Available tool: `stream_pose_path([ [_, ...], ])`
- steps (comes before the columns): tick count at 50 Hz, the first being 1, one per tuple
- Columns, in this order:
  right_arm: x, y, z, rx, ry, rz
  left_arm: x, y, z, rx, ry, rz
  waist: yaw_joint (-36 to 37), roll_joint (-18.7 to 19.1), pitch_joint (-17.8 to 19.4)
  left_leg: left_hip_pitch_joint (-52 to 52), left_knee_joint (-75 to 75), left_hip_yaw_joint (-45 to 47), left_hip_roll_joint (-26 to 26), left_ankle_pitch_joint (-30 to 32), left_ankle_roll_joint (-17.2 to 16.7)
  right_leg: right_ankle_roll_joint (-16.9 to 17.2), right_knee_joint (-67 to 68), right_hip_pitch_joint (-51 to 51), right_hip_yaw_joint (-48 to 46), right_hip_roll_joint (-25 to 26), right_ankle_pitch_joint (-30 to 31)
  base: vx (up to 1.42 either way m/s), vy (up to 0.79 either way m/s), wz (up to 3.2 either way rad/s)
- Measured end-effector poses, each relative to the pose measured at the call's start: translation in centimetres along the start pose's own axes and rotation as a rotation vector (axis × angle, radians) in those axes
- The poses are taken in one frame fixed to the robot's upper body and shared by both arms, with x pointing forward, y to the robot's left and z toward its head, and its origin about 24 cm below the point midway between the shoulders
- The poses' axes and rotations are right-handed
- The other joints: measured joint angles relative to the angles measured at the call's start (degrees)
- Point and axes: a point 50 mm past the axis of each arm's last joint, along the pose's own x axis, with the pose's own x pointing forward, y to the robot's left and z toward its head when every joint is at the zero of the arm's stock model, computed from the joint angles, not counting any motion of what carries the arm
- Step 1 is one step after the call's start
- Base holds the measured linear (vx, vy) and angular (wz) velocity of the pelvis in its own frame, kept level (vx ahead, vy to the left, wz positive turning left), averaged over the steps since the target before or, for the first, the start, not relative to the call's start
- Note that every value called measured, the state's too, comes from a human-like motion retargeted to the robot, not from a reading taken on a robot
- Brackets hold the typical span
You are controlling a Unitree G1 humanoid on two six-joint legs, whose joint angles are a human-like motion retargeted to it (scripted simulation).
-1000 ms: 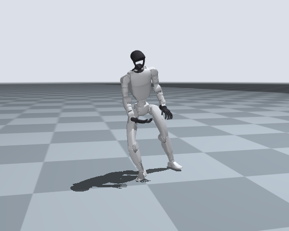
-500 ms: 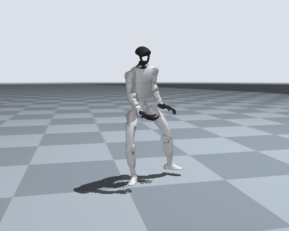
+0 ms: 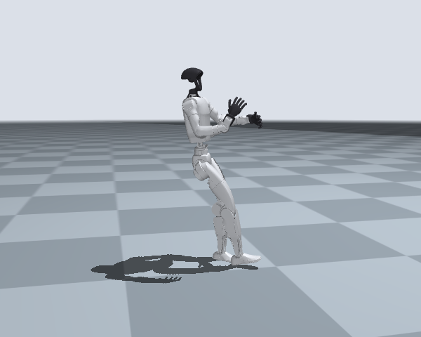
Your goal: Kungfu
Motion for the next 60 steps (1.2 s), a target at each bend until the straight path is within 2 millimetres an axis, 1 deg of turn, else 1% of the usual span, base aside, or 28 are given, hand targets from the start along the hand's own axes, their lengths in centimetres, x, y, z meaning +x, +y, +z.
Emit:
stream_pose_path([
  [3, -2.5, -0.1, 2.8, -0.147, -0.185, -0.303, 5.7, -6.8, 0.2, -0.188, -0.021, -0.427, -6.47, 1.87, 5.74, 6.17, 0.66, -4.98, -1.65, 0.42, 0.72, -7.61, -10.42, -4.74, 5.24, 1.86, 11.29, 0.24, 0.25, 1.55],
  [4, -3.2, 0.2, 3.2, -0.187, -0.211, -0.398, 7.1, -8.9, -0.1, -0.277, -0.019, -0.523, -8.75, 2.42, 7.6, 8.11, 0.74, -5.91, -1.72, 0.52, 0.94, -7.36, -13.88, -5.83, 4.83, 2.0, 11.86, 0.2, 0.24, 1.26],
  [5, -4.0, 0.5, 3.6, -0.229, -0.23, -0.492, 8.2, -11.0, -0.3, -0.372, -0.011, -0.602, -11.15, 2.85, 9.42, 10.13, 0.6, -6.62, -1.73, 0.67, 1.21, -5.73, -17.37, -6.7, 3.55, 1.83, 11.12, 0.18, 0.21, 0.94],
  [7, -5.8, 1.1, 3.3, -0.426, -0.189, -0.691, 9.6, -13.3, -1.0, -0.509, 0.024, -0.607, -13.93, 3.03, 12.91, 14.28, -0.95, -5.84, -0.87, 1.3, 2.43, -3.56, -21.64, -8.6, 4.74, 3.48, 8.43, 0.18, 0.17, 0.28],
  [8, -6.9, 1.1, 3.3, -0.526, -0.177, -0.783, 9.9, -13.6, -1.2, -0.551, 0.032, -0.577, -14.54, 3.06, 14.26, 15.88, -1.87, -5.03, -0.28, 1.62, 2.92, -4.54, -22.05, -9.69, 5.31, 4.36, 6.76, 0.18, 0.14, -0.29],
  [10, -8.3, 1.8, 3.1, -0.604, -0.139, -0.795, 9.9, -14.1, -2.2, -0.616, 0.066, -0.542, -15.45, 2.49, 15.95, 18.85, -3.65, -3.39, -0.22, 2.34, 3.99, -5.9, -20.71, -11.05, 3.06, 5.13, 8.12, 0.16, 0.07, -0.45],
  [14, -9.3, 3.2, 2.6, -0.502, -0.084, -0.683, 8.8, -14.4, -4.4, -0.707, 0.127, -0.488, -16.08, 2.65, 15.96, 21.08, -5.77, -1.78, 0.58, 3.01, 5.01, -5.37, -17.28, -11.18, 0.78, 4.68, 9.99, 0.1, 0.02, -0.31],
  [18, -9.0, 3.7, 2.0, -0.406, -0.052, -0.587, 7.7, -14.1, -5.8, -0.785, 0.135, -0.39, -12.66, 4.3, 12.27, 18.72, -6.48, -2.08, 1.46, 2.04, 5.16, -6.53, -14.53, -9.29, 3.01, 3.84, 11.54, 0.11, 0.0, -0.42],
  [21, -8.1, 4.2, 1.5, -0.338, -0.051, -0.557, 6.7, -13.9, -6.5, -0.838, 0.117, -0.33, -8.14, 4.62, 8.39, 15.99, -6.6, -2.99, 1.48, 1.06, 4.48, -3.68, -12.5, -4.56, 3.08, 1.65, 10.36, 0.08, -0.05, -0.53],
  [24, -6.6, 5.5, 1.0, -0.258, -0.073, -0.518, 4.8, -13.2, -7.4, -0.89, 0.071, -0.208, -1.6, 3.66, 3.93, 11.65, -6.04, -1.68, 2.0, 0.64, 2.55, -0.24, -8.8, 1.08, 4.09, -0.79, 10.15, 0.04, -0.06, -0.92],
  [27, -4.8, 7.2, 0.8, -0.161, -0.123, -0.456, 2.7, -12.2, -8.1, -0.931, -0.014, -0.027, 7.22, 1.09, -0.33, 6.36, -5.15, 0.89, 2.91, 0.2, 0.04, 4.47, -5.08, 7.5, 3.23, -4.54, 9.85, -0.03, -0.03, -1.09],
  [29, -3.1, 8.3, 0.8, -0.077, -0.179, -0.401, 1.8, -11.2, -7.7, -0.936, -0.095, 0.107, 13.56, -1.27, -2.32, 2.04, -3.15, 2.37, 3.64, -0.72, -1.5, 6.66, -2.76, 12.09, 0.98, -8.12, 9.85, -0.15, -0.07, -0.86],
  [30, -2.2, 8.6, 1.0, -0.038, -0.216, -0.367, 1.5, -10.6, -7.2, -0.932, -0.145, 0.173, 16.53, -2.49, -3.0, -0.22, -1.68, 2.81, 3.97, -1.27, -2.24, 7.73, -1.81, 14.71, -0.55, -10.18, 10.08, -0.2, -0.09, -0.25],
  [32, 0.5, 7.9, 1.8, 0.03, -0.355, -0.291, 1.3, -9.0, -4.5, -0.867, -0.308, 0.301, 20.72, -4.67, -2.9, -5.77, 4.08, 1.75, 3.63, -2.81, -4.11, 9.44, -1.07, 21.25, -5.21, -14.12, 12.07, -0.28, -0.17, 0.42],
  [34, 4.3, 6.2, 4.1, 0.06, -0.587, -0.16, 0.8, -7.0, 0.3, -0.708, -0.55, 0.408, 24.5, -6.36, -1.15, -11.0, 11.17, -0.24, 2.95, -5.23, -6.03, 11.01, -1.33, 28.17, -8.9, -15.98, 15.01, -0.42, -0.36, 0.85],
  [35, 6.3, 5.3, 5.9, 0.056, -0.733, -0.068, 0.1, -6.3, 3.3, -0.601, -0.698, 0.447, 26.39, -7.23, 0.16, -13.44, 14.82, -1.05, 2.38, -6.79, -6.52, 12.29, -1.89, 31.5, -9.75, -16.11, 16.73, -0.49, -0.61, 0.62],
  [36, 8.2, 4.4, 8.6, 0.036, -0.909, 0.043, -0.7, -5.8, 6.7, -0.462, -0.855, 0.467, 29.26, -8.44, 0.92, -16.78, 18.67, -1.78, 3.62, -8.83, -7.55, 14.03, -3.75, 33.48, -9.66, -14.01, 19.22, -0.47, -0.79, 0.25],
  [37, 9.7, 3.7, 11.4, 0.009, -1.075, 0.154, -1.8, -5.8, 9.9, -0.332, -1.013, 0.479, 32.18, -9.82, 1.32, -20.27, 22.54, -2.77, 5.23, -10.86, -8.88, 15.2, -5.53, 35.07, -9.8, -11.55, 20.53, -0.37, -1.03, -0.26],
  [39, 11.1, 3.2, 16.6, -0.058, -1.356, 0.357, -4.0, -6.8, 14.9, -0.104, -1.302, 0.486, 37.73, -13.63, 0.55, -27.57, 30.03, -5.33, 9.06, -14.77, -12.0, 15.2, -8.08, 36.29, -10.22, -5.77, 17.85, -0.14, -1.12, -0.47],
  [40, 11.3, 3.1, 18.8, -0.094, -1.469, 0.446, -5.1, -7.6, 16.9, -0.008, -1.438, 0.487, 40.09, -15.91, 0.09, -30.96, 33.47, -6.13, 10.12, -16.58, -12.75, 15.2, -8.72, 36.53, -9.66, -3.48, 15.9, -0.04, -1.1, -0.24],
  [42, 11.4, 3.3, 21.7, -0.205, -1.631, 0.564, -6.4, -9.5, 19.8, 0.078, -1.675, 0.482, 43.14, -19.24, 0.95, -35.45, 37.08, -8.17, 10.78, -17.95, -13.86, 15.2, -9.22, 35.55, -10.45, -0.8, 8.54, -0.1, -0.92, 0.06],
  [43, 11.4, 3.5, 22.8, -0.266, -1.706, 0.607, -7.1, -10.3, 20.9, 0.095, -1.783, 0.486, 44.05, -20.14, 1.67, -37.24, 38.55, -8.56, 10.64, -18.29, -13.88, 15.2, -9.22, 34.72, -11.03, -0.63, 5.21, -0.18, -0.46, -0.06],
  [45, 11.2, 4.1, 24.0, -0.36, -1.827, 0.667, -8.4, -11.6, 22.3, 0.1, -1.961, 0.492, 45.33, -19.47, 2.87, -39.43, 40.8, -7.94, 10.8, -18.74, -12.8, 15.2, -7.11, 33.35, -14.0, -3.27, -0.74, -0.26, 0.03, -0.34],
  [47, 11.3, 4.8, 24.0, -0.342, -1.873, 0.631, -9.1, -11.7, 22.8, 0.124, -2.009, 0.519, 42.85, -17.59, 2.52, -40.08, 42.76, -6.57, 10.29, -19.27, -11.83, 15.2, -5.01, 33.17, -14.35, -4.59, -5.17, -0.3, 0.19, -0.27],
  [51, 12.1, 5.0, 22.7, -0.277, -1.842, 0.429, -9.2, -10.8, 22.9, 0.184, -1.919, 0.573, 36.76, -14.57, 1.28, -41.12, 43.82, -7.17, 10.76, -18.62, -12.95, 15.2, -3.85, 32.47, -11.59, -2.48, -11.02, -0.33, -0.06, -0.01],
  [53, 12.4, 4.9, 21.7, -0.274, -1.802, 0.365, -8.7, -10.4, 22.6, 0.15, -1.862, 0.595, 35.85, -13.78, 0.89, -40.98, 43.12, -6.42, 11.61, -17.95, -12.62, 15.2, -4.1, 32.25, -11.45, -2.98, -12.25, -0.24, -0.04, -0.44],
  [55, 12.5, 4.6, 20.4, -0.286, -1.749, 0.333, -8.0, -10.0, 22.2, 0.068, -1.813, 0.628, 36.42, -13.36, 0.91, -40.11, 41.56, -4.15, 12.94, -17.15, -11.62, 15.2, -4.38, 32.07, -12.34, -5.26, -12.37, -0.3, 0.03, -0.89],
  [60, 13.1, 4.9, 17.1, -0.306, -1.553, 0.215, -7.1, -8.2, 21.0, -0.111, -1.68, 0.77, 33.06, -10.75, 1.33, -34.67, 34.05, 1.5, 16.7, -13.9, -9.74, 15.2, -3.65, 30.33, -9.85, -8.62, -9.65, -0.42, -0.03, -0.97],
])
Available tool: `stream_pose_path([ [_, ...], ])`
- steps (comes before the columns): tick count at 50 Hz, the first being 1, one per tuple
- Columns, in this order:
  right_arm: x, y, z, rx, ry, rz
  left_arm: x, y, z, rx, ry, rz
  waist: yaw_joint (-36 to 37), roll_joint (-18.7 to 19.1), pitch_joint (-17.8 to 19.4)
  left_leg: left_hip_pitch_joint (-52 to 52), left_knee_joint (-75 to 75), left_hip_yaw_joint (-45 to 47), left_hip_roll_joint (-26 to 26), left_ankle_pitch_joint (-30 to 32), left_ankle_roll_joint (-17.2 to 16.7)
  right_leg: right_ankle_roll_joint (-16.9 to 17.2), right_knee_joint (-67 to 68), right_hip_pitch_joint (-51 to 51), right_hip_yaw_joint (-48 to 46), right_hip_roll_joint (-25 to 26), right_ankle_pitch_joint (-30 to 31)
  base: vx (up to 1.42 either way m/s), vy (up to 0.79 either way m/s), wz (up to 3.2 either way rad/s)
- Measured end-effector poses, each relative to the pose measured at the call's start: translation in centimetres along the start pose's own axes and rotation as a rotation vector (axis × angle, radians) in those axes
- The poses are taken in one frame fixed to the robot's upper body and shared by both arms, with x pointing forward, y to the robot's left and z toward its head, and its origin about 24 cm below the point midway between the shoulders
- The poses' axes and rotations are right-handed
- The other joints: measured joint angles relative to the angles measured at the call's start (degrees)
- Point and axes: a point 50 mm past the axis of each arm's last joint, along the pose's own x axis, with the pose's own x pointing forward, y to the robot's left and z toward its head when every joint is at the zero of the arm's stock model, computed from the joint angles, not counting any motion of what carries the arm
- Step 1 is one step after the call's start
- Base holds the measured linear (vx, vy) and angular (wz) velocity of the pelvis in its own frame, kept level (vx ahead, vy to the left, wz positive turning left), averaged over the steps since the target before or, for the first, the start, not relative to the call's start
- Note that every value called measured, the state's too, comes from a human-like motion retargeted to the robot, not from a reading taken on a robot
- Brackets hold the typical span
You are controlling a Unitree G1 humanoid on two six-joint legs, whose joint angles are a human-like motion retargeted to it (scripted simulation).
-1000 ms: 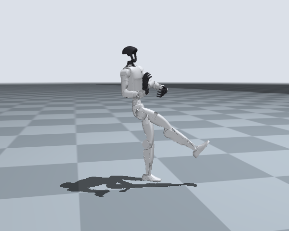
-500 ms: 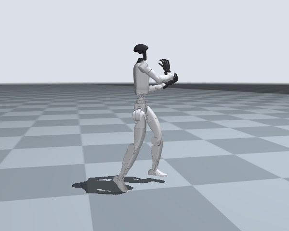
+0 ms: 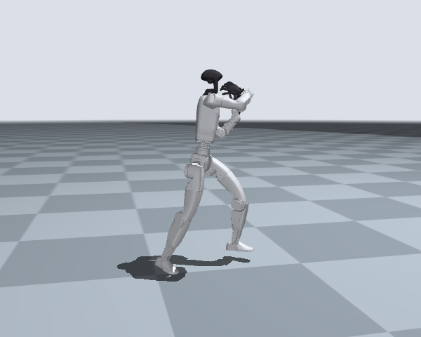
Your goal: Kungfu
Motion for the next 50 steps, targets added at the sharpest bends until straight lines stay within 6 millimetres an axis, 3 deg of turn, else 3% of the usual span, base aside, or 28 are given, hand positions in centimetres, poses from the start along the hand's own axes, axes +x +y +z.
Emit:
stream_pose_path([
  [5, -2.9, 1.1, 0.0, -0.003, 0.313, -0.202, -0.2, 4.3, -0.6, 0.149, 0.094, 0.114, -6.67, 3.62, -1.03, 6.97, -10.76, 5.29, 5.47, 4.39, -0.08, 0.0, 3.41, -4.52, -2.01, -2.73, 4.12, -0.47, -0.06, -1.15],
  [9, -6.1, 0.3, 1.3, -0.008, 0.547, -0.282, -1.5, 9.6, -0.2, 0.482, 0.154, 0.186, -11.82, 5.6, -1.39, 14.26, -20.12, 10.92, 9.05, 8.11, -0.74, -2.05, 7.42, -7.13, -8.59, -5.84, 4.06, -0.46, -0.15, -1.19],
  [13, -9.9, -1.6, 3.8, 0.001, 0.831, -0.264, -2.5, 13.2, 0.6, 0.765, 0.319, -0.023, -18.29, 7.62, -3.05, 20.55, -28.29, 15.65, 14.49, 13.03, -2.72, -6.24, 5.71, -6.96, -12.85, -4.16, 0.61, -0.36, -0.36, -1.19],
  [15, -12.2, -2.8, 5.2, 0.036, 1.031, -0.204, -3.2, 13.8, 0.5, 0.794, 0.463, -0.183, -22.26, 7.3, -3.67, 23.45, -31.77, 18.33, 16.28, 16.65, -3.06, -5.65, 3.68, -7.35, -7.16, -1.97, -1.55, -0.33, -0.6, -0.88],
  [18, -15.8, -6.0, 8.5, 0.021, 1.304, -0.013, -4.9, 12.6, -1.2, 0.797, 0.63, -0.444, -27.98, 6.65, -4.83, 26.19, -35.87, 23.28, 18.35, 23.83, 0.98, -7.6, 1.72, -8.82, -2.46, 1.6, -2.22, -0.35, -0.78, -0.63],
  [20, -17.7, -9.1, 11.4, -0.047, 1.469, 0.136, -6.3, 10.9, -2.7, 0.794, 0.694, -0.653, -30.27, 5.54, -5.37, 27.89, -37.43, 29.48, 20.4, 28.05, 3.68, -9.0, 0.82, -9.68, -2.69, 1.95, -2.04, -0.37, -0.66, -1.15],
  [22, -19.3, -13.0, 15.0, -0.168, 1.649, 0.306, -8.6, 8.6, -5.0, 0.737, 0.761, -0.852, -31.7, 4.51, -5.56, 29.56, -37.39, 34.72, 20.61, 27.96, 4.37, -10.15, -0.66, -10.32, -1.54, 2.61, -1.46, -0.41, -0.54, -1.11],
  [23, -20.0, -15.5, 17.1, -0.25, 1.758, 0.396, -10.1, 7.1, -6.2, 0.685, 0.801, -0.951, -32.7, 4.25, -5.61, 29.91, -36.2, 36.09, 20.17, 26.09, 3.36, -10.61, -1.49, -10.53, -1.12, 3.19, -0.98, -0.36, -0.48, -0.7],
  [26, -21.3, -22.4, 23.1, -0.454, 2.106, 0.738, -15.2, 2.1, -8.8, 0.429, 0.915, -1.19, -33.52, 2.98, -5.61, 26.0, -26.03, 28.14, 14.97, 16.86, 2.12, -12.12, -4.65, -10.24, -1.45, 4.23, 0.84, -0.28, -0.48, -0.79],
  [28, -21.3, -26.9, 26.6, -0.599, 2.337, 1.011, -17.9, -1.1, -9.4, 0.26, 0.959, -1.262, -31.86, 1.65, -5.77, 25.73, -22.62, 29.63, 10.89, 12.14, 3.71, -12.86, -6.29, -10.57, 0.02, 4.48, 2.22, -0.2, -0.37, -1.61],
  [30, -20.4, -31.0, 30.1, -0.794, 2.552, 1.352, -19.1, -4.1, -9.5, 0.143, 0.939, -1.304, -30.42, 1.21, -5.41, 25.15, -20.97, 31.0, 7.73, 9.16, 3.72, -14.18, -8.03, -10.69, 2.68, 5.99, 3.0, -0.17, -0.29, -1.57],
  [31, -19.8, -32.7, 31.7, 0.91, -2.555, -1.456, -19.1, -4.9, -9.4, 0.126, 0.914, -1.314, -29.58, 1.27, -5.02, 24.53, -21.53, 29.46, 4.98, 8.28, 3.17, -15.02, -9.04, -10.47, 4.0, 7.05, 2.73, -0.11, -0.31, -1.57],
  [33, -17.7, -35.0, 34.5, 0.979, -2.15, -1.315, -18.7, -6.1, -9.4, 0.126, 0.858, -1.326, -28.21, 1.44, -4.38, 22.5, -22.68, 25.13, -0.39, 6.92, 3.45, -16.32, -10.66, -10.13, 5.55, 8.6, 1.46, -0.01, -0.29, -1.53],
  [35, -15.5, -36.1, 36.1, 0.978, -2.015, -1.109, -18.0, -6.5, -9.2, 0.153, 0.798, -1.339, -25.92, 0.81, -3.88, 20.11, -24.46, 21.35, -4.24, 6.7, 5.49, -17.15, -11.27, -10.22, 7.0, 9.74, 0.09, 0.06, -0.24, -1.5],
  [38, -14.8, -36.3, 36.7, 0.886, -2.216, -0.771, -17.1, -5.8, -9.1, 0.206, 0.751, -1.356, -21.29, -2.01, -2.8, 17.21, -27.81, 20.31, -5.9, 9.47, 9.11, -18.22, -10.67, -10.76, 10.83, 11.83, -0.62, 0.16, -0.36, -1.49],
  [41, -15.5, -35.1, 37.8, 0.809, -2.375, -0.584, -16.1, -4.6, -9.3, 0.224, 0.743, -1.334, -19.28, -3.92, -0.45, 16.87, -29.7, 17.0, -6.73, 15.05, 10.57, -18.06, -10.05, -9.11, 11.81, 14.79, -0.81, 0.17, -0.41, -0.66],
  [43, -15.5, -34.0, 39.3, 0.716, -2.4, -0.572, -15.5, -4.1, -9.6, 0.215, 0.748, -1.318, -18.69, -6.28, 0.26, 17.48, -29.48, 15.03, -6.27, 14.72, 11.87, -13.69, -7.71, -9.87, 10.65, 15.59, -0.68, 0.25, -0.38, -0.27],
  [45, -15.7, -32.4, 41.4, 0.586, -2.382, -0.622, -15.1, -3.6, -10.0, 0.207, 0.756, -1.332, -17.82, -9.52, -0.49, 17.71, -28.81, 14.61, -4.15, 10.61, 10.87, -2.58, 1.24, -16.34, 7.31, 15.98, 1.73, 0.11, -0.77, -0.84],
  [47, -17.4, -30.7, 41.5, 0.461, -2.41, -0.748, -13.7, -3.5, -10.4, 0.232, 0.709, -1.348, -16.32, -10.33, 0.01, 10.79, -23.38, 12.38, 5.64, 9.64, 3.61, 0.0, 15.53, -30.68, -3.84, 26.04, 5.5, -0.6, -1.99, -1.66],
  [48, -18.1, -30.1, 41.2, 0.392, -2.414, -0.838, -13.3, -3.6, -10.4, 0.229, 0.687, -1.34, -15.52, -9.09, -0.03, 9.58, -21.78, 12.92, 9.24, 9.34, 1.96, 0.0, 23.12, -36.66, -8.36, 28.88, 7.84, -0.54, -1.34, -1.66],
  [50, -19.2, -29.5, 40.5, 0.283, -2.387, -1.026, -12.7, -3.8, -10.6, 0.228, 0.664, -1.304, -15.76, -6.23, -0.52, 7.9, -19.82, 11.97, 14.03, 7.53, 1.87, 0.0, 41.89, -46.86, -12.36, 26.45, 7.65, -0.06, 0.08, -1.31],
])
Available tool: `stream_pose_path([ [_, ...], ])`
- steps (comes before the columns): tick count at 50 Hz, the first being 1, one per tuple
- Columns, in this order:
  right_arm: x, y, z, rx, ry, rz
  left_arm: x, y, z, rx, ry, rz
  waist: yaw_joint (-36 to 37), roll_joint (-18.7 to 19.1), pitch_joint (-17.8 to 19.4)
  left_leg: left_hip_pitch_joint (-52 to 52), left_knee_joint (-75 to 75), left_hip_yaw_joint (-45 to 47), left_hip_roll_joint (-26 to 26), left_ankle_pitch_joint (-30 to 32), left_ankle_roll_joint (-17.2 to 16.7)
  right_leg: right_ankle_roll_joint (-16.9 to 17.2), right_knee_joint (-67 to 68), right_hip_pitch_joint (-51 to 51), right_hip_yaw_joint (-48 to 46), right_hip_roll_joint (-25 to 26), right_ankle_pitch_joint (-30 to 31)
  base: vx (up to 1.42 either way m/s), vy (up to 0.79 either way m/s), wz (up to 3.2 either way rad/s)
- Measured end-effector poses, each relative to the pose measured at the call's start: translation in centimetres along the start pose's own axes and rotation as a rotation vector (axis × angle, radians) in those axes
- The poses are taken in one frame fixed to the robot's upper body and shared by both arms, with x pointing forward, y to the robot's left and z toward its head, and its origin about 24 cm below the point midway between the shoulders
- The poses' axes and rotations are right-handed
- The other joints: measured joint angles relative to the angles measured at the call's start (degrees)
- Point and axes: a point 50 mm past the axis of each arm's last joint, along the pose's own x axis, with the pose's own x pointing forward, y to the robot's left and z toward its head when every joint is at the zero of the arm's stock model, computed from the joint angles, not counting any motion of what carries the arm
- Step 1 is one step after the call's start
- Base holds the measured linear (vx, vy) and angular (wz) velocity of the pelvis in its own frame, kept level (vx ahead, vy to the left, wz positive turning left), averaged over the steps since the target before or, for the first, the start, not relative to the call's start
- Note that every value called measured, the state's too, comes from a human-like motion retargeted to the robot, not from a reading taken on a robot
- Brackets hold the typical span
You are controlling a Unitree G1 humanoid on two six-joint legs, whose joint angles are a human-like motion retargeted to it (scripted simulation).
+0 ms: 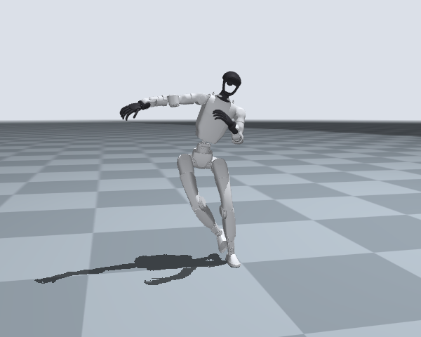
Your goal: Kungfu
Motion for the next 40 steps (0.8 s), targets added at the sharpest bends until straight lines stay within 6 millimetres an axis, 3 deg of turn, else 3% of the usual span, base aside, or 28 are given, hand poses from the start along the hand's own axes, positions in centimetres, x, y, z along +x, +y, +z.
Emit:
stream_pose_path([
  [2, 0.2, 0.0, 0.9, -0.104, -0.04, -0.006, 0.1, -0.3, -0.4, -0.027, 0.017, 0.005, -3.97, 4.81, -1.43, -2.08, -0.69, -3.26, 0.85, -0.76, 3.37, 0.0, 16.36, -8.26, 0.15, -11.78, 0.26, 0.34, 1.14, -0.03],
  [3, 0.2, 0.4, 0.9, -0.134, -0.052, 0.001, 0.1, -0.9, -0.6, -0.056, 0.027, -0.006, -6.84, 9.31, -2.29, -2.36, -1.96, -6.01, -0.44, -0.95, 6.69, 0.0, 21.13, -10.23, 2.91, -20.0, 1.43, 0.38, 1.28, 1.3],
  [4, 0.1, 0.7, 0.7, -0.14, -0.048, 0.008, 0.3, -1.5, -0.6, -0.081, 0.025, -0.013, -9.56, 13.16, -1.55, -3.05, -2.03, -8.84, -2.17, -0.85, 9.32, -4.97, 23.75, -11.9, 5.38, -30.0, 4.11, 0.24, 1.02, 2.07],
  [5, 0.0, 0.9, 0.2, -0.134, -0.035, 0.015, 0.5, -2.0, -0.5, -0.104, 0.016, -0.019, -12.19, 16.69, -0.02, -3.95, -1.5, -11.71, -4.13, -0.6, 11.61, -12.43, 25.3, -13.41, 7.69, -40.89, 7.54, 0.0, 0.48, 2.39],
  [7, -0.5, 1.7, -1.5, -0.091, 0.048, 0.049, 0.7, -3.2, -0.4, -0.139, 0.006, -0.02, -16.27, 23.9, 3.98, -5.35, -0.34, -18.45, -6.67, 0.11, 14.49, -27.0, 13.12, -15.77, 17.6, -55.39, 20.32, -0.04, 0.18, 2.64],
  [8, -0.9, 2.1, -2.6, -0.061, 0.109, 0.065, 0.8, -3.9, -0.3, -0.16, 0.004, -0.014, -18.51, 26.78, 5.51, -5.49, 0.31, -21.11, -8.94, -0.19, 15.93, -29.25, 2.38, -16.45, 27.05, -58.63, 24.78, 0.06, 0.14, 2.41],
  [10, -1.1, 2.4, -3.7, 0.003, 0.197, 0.074, 0.1, -4.9, -0.7, -0.192, 0.035, 0.014, -20.21, 29.61, 6.98, -5.68, 0.92, -21.31, -11.56, -1.39, 18.85, -30.0, -18.12, -19.35, 40.15, -65.64, 23.61, 0.0, 0.11, 0.81],
  [13, -0.9, 3.1, -3.3, 0.049, 0.227, 0.073, -2.6, -6.1, -1.9, -0.251, 0.141, 0.072, -13.46, 35.52, 5.41, -9.68, -1.98, -21.75, -0.45, -0.45, 17.93, -29.99, -31.06, -26.22, 49.85, -52.18, 28.34, -0.19, -0.16, -2.17],
  [14, -0.8, 3.0, -3.3, 0.047, 0.235, 0.063, -3.2, -6.6, -2.2, -0.277, 0.169, 0.089, -12.6, 36.15, 5.62, -10.2, 0.3, -20.5, -0.9, -1.81, 19.63, -29.99, -28.32, -29.35, 49.87, -53.71, 27.04, 0.03, 0.03, -0.84],
  [15, -0.9, 2.9, -3.4, 0.042, 0.247, 0.049, -3.6, -7.0, -2.4, -0.307, 0.191, 0.106, -12.72, 35.9, 6.15, -10.17, 3.87, -18.38, -3.74, -3.89, 22.31, -30.0, -23.89, -32.72, 49.29, -58.37, 24.99, 0.11, 0.16, 0.6],
  [17, -0.6, 3.9, -2.7, 0.04, 0.248, 0.01, -5.1, -7.3, -3.6, -0.342, 0.266, 0.114, -14.98, 37.59, 6.82, -11.55, 6.53, -21.08, -5.03, -5.29, 21.88, -30.0, -6.02, -36.34, 46.37, -59.41, 20.13, 0.13, -0.06, 0.9],
  [20, -0.2, 6.8, -0.7, 0.046, 0.178, -0.041, -8.5, -6.9, -5.5, -0.371, 0.406, 0.096, -16.13, 37.17, 6.54, -12.39, 6.05, -22.4, -3.02, -4.26, 18.38, -29.87, 14.06, -34.48, 31.53, -54.28, 16.67, 0.17, -0.44, 0.01],
  [23, -0.7, 10.8, -0.4, 0.014, 0.155, 0.084, -11.6, -7.0, -6.0, -0.372, 0.498, 0.106, -13.94, 29.31, 3.66, -7.77, 2.85, -14.92, -3.5, -4.33, 17.04, -27.58, 22.66, -29.72, 20.2, -46.41, 11.45, 0.24, -0.39, -0.28],
  [25, -1.3, 13.5, -0.4, -0.007, 0.166, 0.183, -13.8, -7.0, -6.1, -0.365, 0.553, 0.141, -13.5, 23.09, 2.08, -3.54, -0.33, -9.9, -5.22, -4.0, 16.09, -21.13, 23.26, -23.82, 13.77, -39.74, 8.32, 0.25, -0.35, 0.0],
  [28, -2.0, 16.8, 0.8, -0.007, 0.116, 0.268, -17.1, -6.5, -6.1, -0.357, 0.638, 0.175, -15.02, 15.86, -0.01, 2.45, -5.27, -5.65, -7.6, -3.21, 13.22, -8.33, 17.25, -14.14, 6.03, -27.34, 2.49, 0.22, -0.4, 0.11],
  [30, -2.6, 18.9, 1.8, 0.011, 0.089, 0.308, -19.0, -5.8, -5.9, -0.341, 0.686, 0.17, -15.34, 11.1, -1.76, 6.28, -7.69, -2.55, -9.37, -3.45, 11.7, -3.06, 11.8, -8.63, 4.33, -21.23, -0.07, 0.24, -0.4, -0.19],
  [32, -3.2, 20.6, 2.4, 0.035, 0.059, 0.355, -20.0, -5.7, -5.7, -0.331, 0.713, 0.154, -14.89, 8.0, -4.08, 9.08, -9.37, 0.24, -10.61, -3.94, 10.96, -1.25, 6.7, -4.21, 4.96, -17.64, -1.16, 0.31, -0.47, -0.48],
  [35, -3.6, 22.3, 4.6, 0.095, -0.008, 0.416, -20.0, -6.1, -5.8, -0.334, 0.716, 0.149, -13.91, 4.97, -5.64, 12.49, -10.36, 4.93, -11.09, -5.14, 10.25, -1.57, 1.14, 0.51, 8.79, -16.6, -0.57, 0.15, -0.36, -0.83],
  [40, -2.4, 21.5, 10.9, 0.207, -0.136, 0.401, -16.9, -7.7, -6.9, -0.425, 0.64, 0.194, -17.63, 9.18, -4.92, 17.37, -11.99, 9.77, -9.87, -6.66, 9.41, -10.54, -9.13, 2.95, 12.96, -23.98, 3.19, -0.06, -0.17, -0.71],
])
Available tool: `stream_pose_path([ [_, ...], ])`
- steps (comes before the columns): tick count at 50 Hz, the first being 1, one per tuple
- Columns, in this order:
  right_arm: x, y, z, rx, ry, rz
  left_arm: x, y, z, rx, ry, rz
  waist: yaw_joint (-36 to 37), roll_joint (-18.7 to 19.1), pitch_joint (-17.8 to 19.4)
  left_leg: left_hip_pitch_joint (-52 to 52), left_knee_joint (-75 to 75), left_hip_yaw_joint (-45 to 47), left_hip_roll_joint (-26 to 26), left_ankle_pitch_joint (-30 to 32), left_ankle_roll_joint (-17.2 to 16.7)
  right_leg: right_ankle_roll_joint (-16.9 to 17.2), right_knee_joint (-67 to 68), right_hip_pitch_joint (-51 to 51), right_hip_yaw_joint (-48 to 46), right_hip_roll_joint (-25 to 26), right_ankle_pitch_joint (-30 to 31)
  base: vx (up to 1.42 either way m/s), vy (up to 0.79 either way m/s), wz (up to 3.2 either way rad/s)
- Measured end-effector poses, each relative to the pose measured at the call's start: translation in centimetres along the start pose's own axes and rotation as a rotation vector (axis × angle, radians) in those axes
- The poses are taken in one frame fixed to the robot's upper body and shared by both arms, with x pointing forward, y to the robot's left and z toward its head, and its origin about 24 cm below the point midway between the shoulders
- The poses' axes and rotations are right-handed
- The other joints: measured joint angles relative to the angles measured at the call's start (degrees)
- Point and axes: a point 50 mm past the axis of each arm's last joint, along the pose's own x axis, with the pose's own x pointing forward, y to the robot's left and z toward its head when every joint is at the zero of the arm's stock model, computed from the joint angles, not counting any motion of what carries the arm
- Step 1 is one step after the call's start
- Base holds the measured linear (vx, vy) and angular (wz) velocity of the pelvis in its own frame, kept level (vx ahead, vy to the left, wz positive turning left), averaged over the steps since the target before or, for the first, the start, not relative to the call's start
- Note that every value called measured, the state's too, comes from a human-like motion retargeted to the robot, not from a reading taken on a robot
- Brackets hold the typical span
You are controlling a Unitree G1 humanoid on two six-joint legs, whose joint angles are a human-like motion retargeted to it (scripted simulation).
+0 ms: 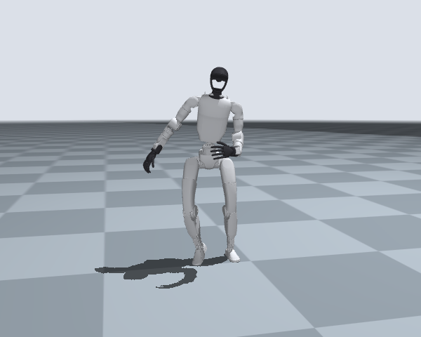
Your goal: Kungfu
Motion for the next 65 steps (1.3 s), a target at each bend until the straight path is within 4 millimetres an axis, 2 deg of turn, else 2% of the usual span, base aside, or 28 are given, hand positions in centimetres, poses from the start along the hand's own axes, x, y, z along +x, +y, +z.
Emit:
stream_pose_path([
  [5, 0.8, 0.8, 8.8, 0.016, -0.243, 0.057, 3.1, -1.9, 1.0, 0.009, -0.056, -0.114, -5.46, 5.11, 4.08, 6.34, -1.29, 3.57, 1.85, -1.04, -2.2, -6.38, -20.61, 2.15, 5.61, -7.5, 7.79, -0.09, -0.29, -0.65],
  [8, 0.4, 2.5, 13.6, -0.007, -0.396, 0.109, 4.6, -2.1, 1.9, 0.097, -0.098, -0.179, -6.87, 7.39, 6.57, 9.99, -1.32, 4.92, 3.86, -2.11, -4.88, -9.9, -32.02, 3.5, 4.03, -12.04, 6.56, -0.03, -0.41, -1.04],
  [10, -0.3, 3.9, 16.5, -0.025, -0.495, 0.152, 5.5, -2.2, 2.5, 0.181, -0.125, -0.226, -6.59, 8.94, 7.53, 11.45, -0.72, 5.12, 5.47, -3.11, -6.82, -14.2, -36.35, 3.56, 1.02, -12.93, 4.17, 0.05, -0.56, -1.24],
  [11, -0.8, 4.6, 17.7, -0.033, -0.543, 0.179, 6.0, -2.6, 2.8, 0.23, -0.135, -0.263, -5.9, 9.33, 7.89, 11.99, 0.12, 5.14, 6.0, -4.06, -7.84, -15.05, -37.0, 3.94, -1.2, -12.94, 2.77, 0.15, -0.83, -1.17],
  [12, -1.2, 5.2, 18.7, -0.04, -0.59, 0.204, 6.5, -3.0, 3.0, 0.277, -0.143, -0.306, -5.34, 9.48, 8.27, 12.7, 0.88, 5.11, 6.25, -5.17, -8.89, -14.83, -37.25, 4.53, -3.55, -13.14, 1.57, 0.19, -0.88, -0.9],
  [13, -1.6, 5.8, 19.7, -0.045, -0.633, 0.229, 6.9, -3.6, 3.1, 0.319, -0.145, -0.359, -5.03, 9.14, 8.68, 13.77, 1.5, 5.02, 5.93, -6.6, -9.97, -12.49, -36.67, 5.54, -6.13, -13.73, 0.77, 0.2, -0.75, -0.45],
  [14, -2.0, 6.2, 20.5, -0.049, -0.675, 0.25, 7.2, -4.3, 3.0, 0.358, -0.134, -0.419, -5.38, 8.17, 9.04, 15.11, 2.01, 4.79, 4.72, -7.91, -10.88, -8.91, -36.88, 6.56, -9.55, -15.33, 6.44, 0.22, -0.63, 0.02],
  [15, -2.5, 6.5, 21.3, -0.052, -0.715, 0.269, 7.4, -5.0, 2.7, 0.396, -0.117, -0.481, -6.06, 6.89, 9.36, 16.57, 2.48, 4.5, 3.07, -9.17, -11.71, -4.71, -37.47, 7.59, -13.4, -17.44, 15.36, 0.27, -0.76, 0.02],
  [17, -3.4, 6.9, 23.0, -0.071, -0.799, 0.318, 7.4, -6.4, 1.5, 0.458, -0.019, -0.61, -5.46, 6.79, 7.58, 15.51, 3.14, 5.13, 2.7, -9.89, -13.46, -6.67, -27.75, -3.87, -1.37, -17.19, 12.46, 0.18, -0.81, -0.35],
  [20, -5.0, 6.2, 26.0, -0.085, -0.94, 0.402, 7.1, -7.7, -1.3, 0.483, 0.251, -0.753, -6.51, 8.64, 10.6, 16.19, 3.73, 3.95, 2.97, -10.24, -15.44, -8.51, -18.87, -11.4, 3.75, -15.67, 9.06, -0.05, -0.44, -0.37],
  [22, -5.6, 6.9, 26.5, 0.004, -0.967, 0.509, 6.5, -8.3, -2.4, 0.467, 0.345, -0.818, -8.98, 12.37, 10.88, 14.71, 3.64, 2.15, 4.82, -10.12, -16.11, -9.03, -13.59, -13.56, 1.71, -15.77, 4.85, 0.02, -0.27, 0.53],
  [23, -5.5, 7.2, 26.3, 0.068, -0.945, 0.561, 6.8, -8.2, -2.3, 0.458, 0.347, -0.786, -10.08, 13.75, 10.78, 13.85, 3.47, 1.48, 5.33, -9.99, -16.51, -9.29, -11.71, -15.01, 1.87, -15.94, 3.65, 0.02, -0.26, 0.77],
  [25, -5.1, 6.1, 26.1, 0.175, -0.937, 0.567, 7.8, -8.5, -1.3, 0.439, 0.277, -0.752, -10.89, 15.84, 11.78, 12.91, 2.56, 1.21, 5.81, -9.35, -16.73, -9.37, -10.16, -16.81, 2.19, -16.18, 2.93, -0.04, -0.23, 0.64],
  [28, -5.3, 3.7, 27.1, 0.223, -1.009, 0.461, 8.7, -7.8, -0.5, 0.506, 0.22, -0.709, -11.16, 17.4, 12.9, 11.64, 0.55, 1.79, 4.14, -7.55, -16.73, -9.04, -9.0, -19.77, 4.39, -17.5, 2.46, -0.1, -0.06, 0.54],
  [34, -7.3, 1.4, 29.7, 0.316, -1.179, 0.422, 9.1, -7.3, -0.2, 0.614, 0.231, -0.633, -10.48, 20.7, 14.15, 10.64, -3.73, 2.07, 1.22, -3.92, -16.73, -8.42, -9.65, -21.99, 7.22, -20.04, 2.5, -0.05, 0.09, 0.47],
  [36, -9.1, 1.1, 31.2, 0.375, -1.28, 0.482, 8.8, -6.1, 0.1, 0.663, 0.246, -0.618, -9.54, 22.07, 14.45, 10.66, -4.7, 2.87, 1.27, -3.33, -16.73, -8.34, -10.36, -21.71, 7.03, -20.44, 2.68, -0.03, 0.12, 0.18],
  [38, -11.8, 1.2, 32.8, 0.426, -1.398, 0.591, 8.1, -4.4, 0.7, 0.735, 0.274, -0.601, -8.46, 23.44, 14.56, 10.73, -5.47, 3.4, 1.29, -3.02, -16.73, -8.25, -11.24, -21.29, 6.92, -20.56, 3.2, 0.01, 0.13, 0.1],
  [41, -17.2, 1.8, 34.7, 0.42, -1.584, 0.759, 6.7, -1.7, 3.3, 0.883, 0.27, -0.544, -6.52, 25.25, 14.01, 10.77, -6.32, 4.14, 1.17, -2.88, -16.73, -8.18, -12.69, -20.47, 6.65, -21.1, 3.71, 0.04, 0.17, 0.1],
  [43, -20.9, 2.2, 35.3, 0.361, -1.715, 0.829, 5.9, -0.5, 5.7, 0.99, 0.219, -0.484, -4.9, 26.39, 13.2, 11.0, -7.07, 4.41, 1.06, -2.89, -16.73, -8.01, -13.67, -19.69, 6.23, -21.68, 4.02, 0.05, 0.22, 0.12],
  [46, -24.8, 2.3, 35.5, 0.285, -1.861, 0.827, 4.7, 0.9, 9.5, 1.152, 0.136, -0.395, -2.35, 28.07, 11.94, 11.48, -8.12, 4.05, 1.15, -3.37, -16.73, -7.62, -15.47, -17.87, 4.72, -22.71, 4.7, 0.04, 0.21, 0.11],
  [49, -26.6, 1.7, 35.5, 0.268, -1.968, 0.733, 3.7, 1.5, 11.0, 1.285, 0.131, -0.344, -0.03, 29.1, 11.1, 12.04, -9.03, 3.43, 1.14, -4.11, -16.73, -7.1, -17.77, -15.76, 1.99, -23.81, 5.76, 0.01, 0.2, -0.08],
  [52, -26.6, 1.5, 35.7, 0.286, -1.99, 0.675, 3.2, 1.9, 10.7, 1.33, 0.178, -0.321, 1.21, 29.48, 10.87, 12.61, -9.84, 4.01, 0.85, -4.58, -16.73, -5.86, -20.71, -13.77, -1.97, -25.36, 7.76, -0.02, 0.2, -0.25],
  [55, -25.9, 2.1, 35.9, 0.283, -1.949, 0.716, 3.0, 1.9, 9.6, 1.272, 0.233, -0.333, 1.3, 29.57, 10.88, 13.01, -10.28, 5.3, 0.87, -5.01, -16.73, -4.69, -23.39, -12.17, -6.06, -25.87, 9.2, 0.01, 0.14, -0.48],
  [57, -25.1, 2.6, 35.9, 0.263, -1.913, 0.76, 2.9, 1.6, 8.7, 1.21, 0.257, -0.348, 0.67, 29.99, 10.68, 13.05, -10.42, 6.1, 1.29, -5.11, -16.73, -5.66, -23.99, -11.88, -8.28, -25.42, 8.53, 0.04, 0.06, -0.55],
  [62, -21.8, 3.4, 35.6, 0.284, -1.792, 0.789, 3.3, 0.8, 6.0, 1.063, 0.305, -0.413, -3.27, 30.62, 9.88, 12.99, -10.09, 7.85, 1.3, -3.32, -16.73, -8.04, -22.69, -13.53, -9.41, -25.2, 9.36, 0.06, -0.06, -0.27],
  [65, -19.4, 3.7, 35.4, 0.347, -1.699, 0.752, 3.8, -0.4, 4.3, 0.894, 0.327, -0.487, -5.55, 30.94, 8.99, 13.65, -10.4, 9.11, 1.57, -0.21, -16.73, -10.05, -19.35, -15.28, -10.87, -25.48, 8.03, 0.07, -0.32, -0.21],
])
